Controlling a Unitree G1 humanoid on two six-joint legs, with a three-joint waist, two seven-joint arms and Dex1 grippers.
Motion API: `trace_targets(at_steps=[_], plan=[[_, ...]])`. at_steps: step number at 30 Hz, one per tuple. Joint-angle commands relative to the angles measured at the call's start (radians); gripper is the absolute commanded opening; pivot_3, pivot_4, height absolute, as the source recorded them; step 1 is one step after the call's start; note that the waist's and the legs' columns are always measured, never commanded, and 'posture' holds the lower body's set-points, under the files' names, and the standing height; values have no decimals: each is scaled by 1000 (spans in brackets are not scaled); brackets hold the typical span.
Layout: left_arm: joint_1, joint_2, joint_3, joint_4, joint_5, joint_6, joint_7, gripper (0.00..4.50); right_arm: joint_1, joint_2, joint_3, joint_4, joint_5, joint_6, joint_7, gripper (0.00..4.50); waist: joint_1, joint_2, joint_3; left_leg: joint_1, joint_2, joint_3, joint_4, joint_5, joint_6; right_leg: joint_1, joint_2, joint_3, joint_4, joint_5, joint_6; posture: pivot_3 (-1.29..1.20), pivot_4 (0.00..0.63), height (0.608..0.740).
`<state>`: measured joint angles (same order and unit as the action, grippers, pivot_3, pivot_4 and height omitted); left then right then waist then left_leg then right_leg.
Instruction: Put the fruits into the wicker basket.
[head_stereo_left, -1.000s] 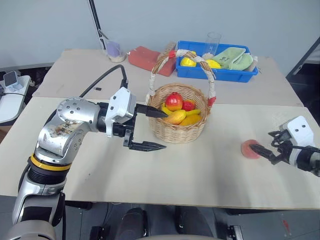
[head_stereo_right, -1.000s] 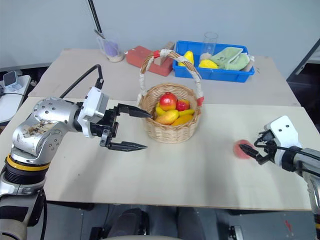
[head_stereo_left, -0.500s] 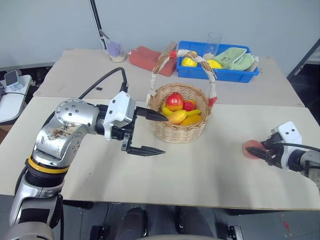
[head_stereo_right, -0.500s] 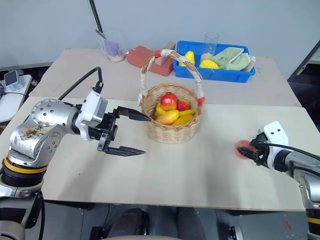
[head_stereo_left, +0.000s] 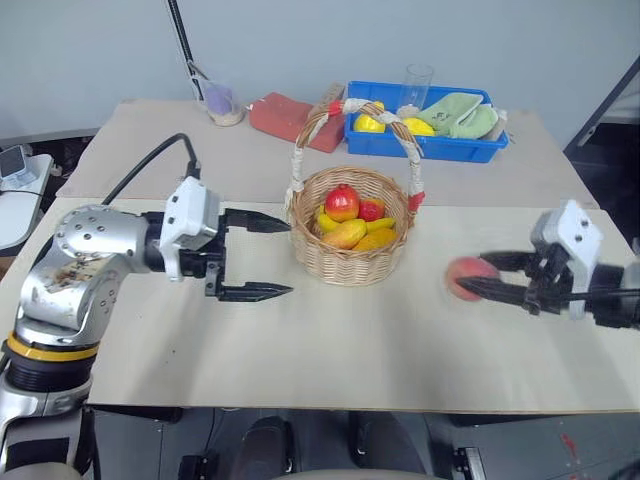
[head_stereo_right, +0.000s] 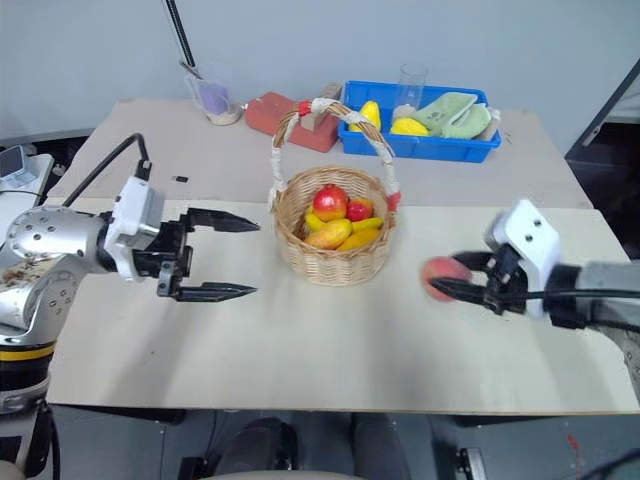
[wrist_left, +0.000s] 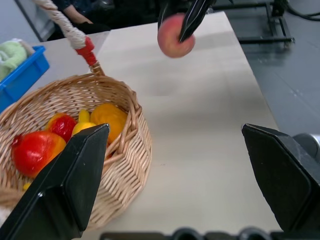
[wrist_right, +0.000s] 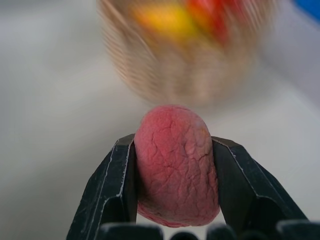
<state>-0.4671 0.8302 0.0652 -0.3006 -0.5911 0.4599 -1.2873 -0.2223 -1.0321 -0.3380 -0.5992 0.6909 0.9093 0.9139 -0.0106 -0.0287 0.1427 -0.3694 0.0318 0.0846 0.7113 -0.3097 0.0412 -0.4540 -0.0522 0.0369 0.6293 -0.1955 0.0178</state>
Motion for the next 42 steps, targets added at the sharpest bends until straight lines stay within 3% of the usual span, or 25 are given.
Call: trace_targets(at_steps=[1, 5, 12, 14, 16, 19, 25, 30, 33, 38, 42], plan=[[22, 19, 74, -40, -52, 13, 22, 4500, -221, 128, 157, -14, 56, 52, -117, 1767, -4, -2, 0, 0, 0, 0, 0, 0, 0, 0, 0, 0, 0, 0, 0, 0, 150, 703], [32, 21, 95, -65, -90, 42, 57, 4500, -389, 302, 345, 69, -53, 39, -248, 1745, 1, -2, 0, -1, -1, 0, 0, 0, 0, -1, 0, 0, 0, 2, -4, 0, 150, 703], [48, 31, 113, -107, -125, 80, 98, 4500, -479, 470, 542, 236, -323, -141, -383, 1743, 7, -1, 0, -3, -3, 2, 0, 0, 0, -3, -3, -1, 0, 3, -5, 0, 150, 703], [49, 30, 114, -112, -130, 83, 109, 4500, -488, 494, 556, 270, -374, -184, -402, 2815, 7, -1, 0, -3, -3, 2, 0, 0, 0, -2, -3, -2, 0, 3, -5, 0, 150, 703], [48, 28, 114, -115, -135, 85, 118, 4500, -493, 511, 557, 288, -404, -208, -410, 3492, 6, -1, 0, -3, -3, 2, 0, 0, -1, -3, -3, -2, 1, 3, -5, 0, 150, 703], [41, 26, 107, -111, -135, 85, 127, 4500, -500, 529, 540, 280, -415, -214, -406, 4479, 3, -1, 0, -2, -3, 1, 0, 0, -1, -3, -2, -3, 1, 3, -5, 0, 150, 703], [11, 13, 83, -82, -122, 74, 133, 4500, -456, 504, 433, 133, -253, -103, -310, 4479, 1, -1, 0, -2, -2, 0, 0, 0, -1, -3, -2, -3, 1, 3, -5, 0, 150, 703], [-2, 4, 67, -73, -118, 67, 127, 4500, -346, 383, 336, 25, -119, -23, -206, 4479, 8, -1, 0, -2, -3, 0, 0, 0, 0, -2, -3, -3, 1, 3, -5, 0, 150, 703], [-7, 0, 64, -75, -127, 71, 121, 4500, -227, 271, 211, -32, -51, -10, -141, 4479, 14, -1, 0, -2, -3, 0, 0, 0, 0, -2, -3, -3, 0, 3, -5, 0, 150, 703], [-4, -3, 64, -79, -144, 82, 118, 4500, -103, 224, 33, -10, -66, -30, -214, 4479, 9, -1, 0, -2, -3, 1, 0, 0, 0, -2, -2, -2, 0, 2, -5, 0, 150, 703], [-13, -3, 56, -77, -146, 90, 116, 4500, -120, 268, 46, 48, -105, -86, -276, 4479, 0, -1, 0, -1, -2, 1, 0, 0, 0, -1, 0, -1, 1, 2, -5, 0, 150, 703]])
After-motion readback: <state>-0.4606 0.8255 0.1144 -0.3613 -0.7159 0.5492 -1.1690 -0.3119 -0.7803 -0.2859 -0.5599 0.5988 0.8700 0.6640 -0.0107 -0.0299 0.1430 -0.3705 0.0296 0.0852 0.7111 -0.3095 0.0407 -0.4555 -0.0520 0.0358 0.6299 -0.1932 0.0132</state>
